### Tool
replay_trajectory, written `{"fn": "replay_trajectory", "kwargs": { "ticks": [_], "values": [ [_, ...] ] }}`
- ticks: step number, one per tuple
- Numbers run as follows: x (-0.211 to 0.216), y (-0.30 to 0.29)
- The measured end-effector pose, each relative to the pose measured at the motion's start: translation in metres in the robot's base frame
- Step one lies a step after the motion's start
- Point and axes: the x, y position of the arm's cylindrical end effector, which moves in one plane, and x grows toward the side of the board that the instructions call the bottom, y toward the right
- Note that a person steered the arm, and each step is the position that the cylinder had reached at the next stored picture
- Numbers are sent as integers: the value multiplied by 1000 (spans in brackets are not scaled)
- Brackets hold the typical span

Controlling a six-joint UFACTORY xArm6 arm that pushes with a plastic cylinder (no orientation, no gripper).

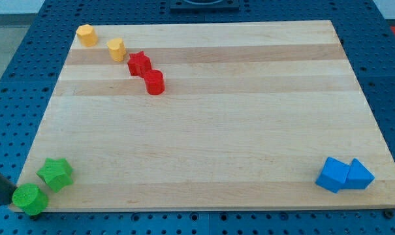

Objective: Push the green circle towards bottom left corner

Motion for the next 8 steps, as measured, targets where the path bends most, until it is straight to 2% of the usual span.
{"fn": "replay_trajectory", "kwargs": {
  "ticks": [1, 3, 4, 5, 6, 7, 8],
  "values": [
    [-5, 11],
    [-92, 44],
    [-105, 47],
    [-98, 0],
    [-96, 0],
    [-102, 33],
    [-99, 130]
  ]
}}
